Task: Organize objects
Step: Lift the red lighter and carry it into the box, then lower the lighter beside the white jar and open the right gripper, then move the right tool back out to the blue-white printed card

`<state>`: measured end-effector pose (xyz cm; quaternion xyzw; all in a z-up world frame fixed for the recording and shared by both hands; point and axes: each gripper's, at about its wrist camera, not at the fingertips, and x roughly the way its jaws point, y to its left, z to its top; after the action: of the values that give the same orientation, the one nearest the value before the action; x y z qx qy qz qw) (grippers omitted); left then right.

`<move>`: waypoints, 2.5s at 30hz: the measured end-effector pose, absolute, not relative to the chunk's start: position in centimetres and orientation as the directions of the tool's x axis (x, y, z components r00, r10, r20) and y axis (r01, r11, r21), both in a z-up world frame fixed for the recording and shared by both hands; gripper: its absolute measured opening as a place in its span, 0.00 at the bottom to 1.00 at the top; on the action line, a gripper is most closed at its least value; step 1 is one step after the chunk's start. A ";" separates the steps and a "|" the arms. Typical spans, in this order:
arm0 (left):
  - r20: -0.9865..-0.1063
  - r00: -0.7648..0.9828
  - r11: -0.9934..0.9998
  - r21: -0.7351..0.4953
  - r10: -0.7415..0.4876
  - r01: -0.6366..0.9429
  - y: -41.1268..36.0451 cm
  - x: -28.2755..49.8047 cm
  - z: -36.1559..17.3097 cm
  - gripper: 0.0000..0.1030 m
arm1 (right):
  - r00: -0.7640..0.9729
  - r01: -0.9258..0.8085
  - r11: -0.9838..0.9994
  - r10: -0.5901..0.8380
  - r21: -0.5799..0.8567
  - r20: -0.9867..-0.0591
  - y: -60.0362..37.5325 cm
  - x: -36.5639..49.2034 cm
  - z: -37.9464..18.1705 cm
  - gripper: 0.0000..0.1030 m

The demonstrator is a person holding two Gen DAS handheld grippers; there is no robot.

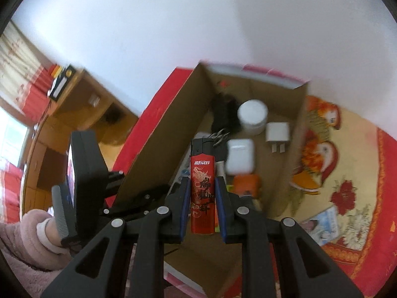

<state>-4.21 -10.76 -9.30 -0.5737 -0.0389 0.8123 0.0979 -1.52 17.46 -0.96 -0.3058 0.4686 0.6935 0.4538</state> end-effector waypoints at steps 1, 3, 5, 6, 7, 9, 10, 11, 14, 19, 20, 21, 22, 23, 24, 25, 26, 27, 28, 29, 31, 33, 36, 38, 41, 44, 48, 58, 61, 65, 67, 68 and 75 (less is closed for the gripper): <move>-0.924 -0.323 -0.978 -0.175 0.204 -0.114 -10.8 -4.2 -9.3 0.10 | -0.400 -0.917 -0.155 0.333 0.369 -0.854 17.8 -2.0 -1.2 0.18; -0.924 -0.322 -0.978 -0.176 0.204 -0.114 -10.8 -4.2 -9.3 0.10 | -0.394 -0.919 -0.154 0.319 0.364 -0.862 18.8 -2.7 -1.8 0.18; -0.925 -0.322 -0.978 -0.175 0.203 -0.115 -10.8 -4.2 -9.3 0.10 | -0.377 -0.926 -0.134 0.314 0.353 -0.871 20.0 -2.6 -2.3 0.18; -0.925 -0.322 -0.978 -0.175 0.203 -0.115 -10.8 -4.2 -9.3 0.10 | -0.352 -0.936 -0.113 0.314 0.334 -0.882 20.7 -2.5 -2.6 0.18; -0.924 -0.323 -0.978 -0.177 0.205 -0.114 -10.8 -4.2 -9.3 0.10 | -0.327 -0.945 -0.100 0.311 0.311 -0.892 21.4 -2.4 -2.9 0.18; -0.924 -0.323 -0.978 -0.176 0.204 -0.114 -10.7 -4.2 -9.4 0.10 | -0.272 -0.962 -0.067 0.297 0.265 -0.915 22.4 -1.9 -3.1 0.18; -0.924 -0.324 -0.978 -0.176 0.204 -0.114 -10.8 -4.1 -9.3 0.10 | -0.237 -0.971 -0.055 0.282 0.231 -0.930 22.9 -1.7 -3.5 0.18; -0.924 -0.325 -0.978 -0.176 0.204 -0.113 -10.8 -4.0 -9.3 0.10 | -0.220 -0.975 -0.052 0.272 0.214 -0.937 23.3 -1.6 -3.8 0.18; -0.923 -0.325 -0.977 -0.180 0.207 -0.111 -10.9 -4.0 -9.2 0.10 | -0.173 -0.985 -0.032 0.224 0.170 -0.959 24.1 -1.2 -4.8 0.18; -0.922 -0.327 -0.977 -0.181 0.208 -0.110 -11.4 -3.6 -10.0 0.10 | -0.096 -0.995 -0.052 0.177 0.089 -0.980 25.1 -2.0 -6.1 0.18; -0.921 -0.327 -0.977 -0.184 0.210 -0.109 -11.4 -3.4 -10.0 0.10 | -0.079 -0.996 -0.059 0.172 0.070 -0.982 25.3 -2.2 -6.3 0.18; -0.921 -0.328 -0.977 -0.185 0.211 -0.108 -11.4 -3.4 -10.0 0.10 | -0.057 -0.997 -0.067 0.166 0.046 -0.984 25.4 -2.4 -6.5 0.18; -0.921 -0.327 -0.977 -0.186 0.211 -0.108 -11.5 -3.4 -10.1 0.10 | -0.048 -0.997 -0.071 0.168 0.036 -0.985 25.5 -2.5 -6.6 0.18; -0.921 -0.327 -0.977 -0.186 0.211 -0.108 -11.5 -3.4 -10.1 0.10 | -0.038 -0.997 -0.076 0.169 0.026 -0.985 25.6 -2.6 -6.6 0.18; -0.921 -0.328 -0.977 -0.186 0.212 -0.108 -11.5 -3.4 -10.1 0.10 | -0.018 -0.997 -0.081 0.171 0.004 -0.985 25.8 -2.6 -6.7 0.18; -0.921 -0.328 -0.977 -0.186 0.211 -0.108 -11.5 -3.4 -10.1 0.10 | -0.003 -0.997 -0.082 0.173 -0.011 -0.985 25.9 -2.6 -6.7 0.18; -0.921 -0.329 -0.977 -0.184 0.210 -0.108 -11.5 -3.4 -10.1 0.10 | 0.007 -0.996 -0.084 0.173 -0.022 -0.985 25.9 -2.6 -6.8 0.18; -0.921 -0.329 -0.977 -0.183 0.209 -0.109 -11.7 -3.4 -10.2 0.10 | 0.013 -0.995 -0.091 0.167 -0.029 -0.986 26.0 -2.6 -6.9 0.18; -0.921 -0.329 -0.977 -0.183 0.209 -0.108 -11.8 -3.5 -10.3 0.10 | 0.017 -0.995 -0.098 0.165 -0.034 -0.986 26.0 -2.6 -6.9 0.18; -0.921 -0.329 -0.977 -0.185 0.210 -0.107 -11.8 -3.5 -10.3 0.10 | 0.017 -0.994 -0.106 0.166 -0.035 -0.986 26.0 -2.7 -6.8 0.18; -0.920 -0.328 -0.976 -0.190 0.214 -0.105 -12.0 -3.6 -10.4 0.10 | 0.006 -0.993 -0.111 0.169 -0.025 -0.986 25.8 -2.7 -6.7 0.21; -0.920 -0.329 -0.976 -0.189 0.214 -0.106 -12.1 -3.7 -10.3 0.10 | -0.018 -0.995 -0.102 0.182 -0.001 -0.983 25.6 -2.4 -6.3 0.25; -0.920 -0.329 -0.976 -0.188 0.213 -0.106 -12.2 -3.8 -10.4 0.10 | -0.049 -0.996 -0.084 0.210 0.032 -0.976 25.3 -2.0 -5.2 0.33; -0.920 -0.329 -0.976 -0.188 0.213 -0.106 -12.2 -3.8 -10.5 0.10 | -0.060 -0.996 -0.083 0.234 0.042 -0.970 25.0 -1.7 -4.2 0.43; -0.920 -0.330 -0.977 -0.187 0.212 -0.106 -12.4 -3.9 -10.7 0.10 | -0.078 -0.996 -0.066 0.266 0.062 -0.961 24.5 -0.8 -2.9 0.49; -0.920 -0.330 -0.977 -0.188 0.212 -0.105 -12.4 -3.9 -10.8 0.10 | -0.103 -0.995 -0.034 0.289 0.097 -0.952 24.0 0.5 -2.0 0.49; -0.920 -0.330 -0.977 -0.186 0.211 -0.105 -12.5 -3.9 -10.9 0.10 | -0.166 -0.984 0.001 0.338 0.177 -0.926 23.1 2.0 -0.3 0.49; -0.920 -0.331 -0.977 -0.188 0.211 -0.101 -12.5 -4.0 -11.0 0.10 | -0.169 -0.968 0.089 0.461 0.235 -0.871 19.6 6.7 3.7 0.50; -0.920 -0.331 -0.977 -0.189 0.211 -0.100 -12.5 -4.0 -11.0 0.10 | -0.137 -0.963 0.144 0.467 0.228 -0.874 18.0 8.8 3.5 0.50; -0.920 -0.331 -0.977 -0.188 0.211 -0.099 -12.4 -4.0 -11.0 0.10 | -0.089 -0.946 0.246 0.431 0.212 -0.898 15.7 11.9 1.4 0.51; -0.920 -0.331 -0.977 -0.188 0.211 -0.098 -12.4 -4.0 -11.0 0.10 | -0.071 -0.936 0.292 0.394 0.198 -0.916 15.0 12.9 -0.5 0.52; -0.920 -0.332 -0.977 -0.189 0.210 -0.097 -12.4 -4.0 -11.0 0.10 | -0.070 -0.926 0.320 0.372 0.199 -0.926 14.6 13.3 -1.4 0.52; -0.921 -0.330 -0.978 -0.186 0.208 -0.099 -12.5 -4.0 -11.5 0.10 | -0.208 -0.806 0.502 0.256 0.314 -0.944 12.7 13.6 -7.7 0.54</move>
<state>-4.03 -12.47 -11.50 -0.5710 -0.0479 0.8141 0.0943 13.64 12.75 -7.72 -0.2168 0.6340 0.4497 0.5907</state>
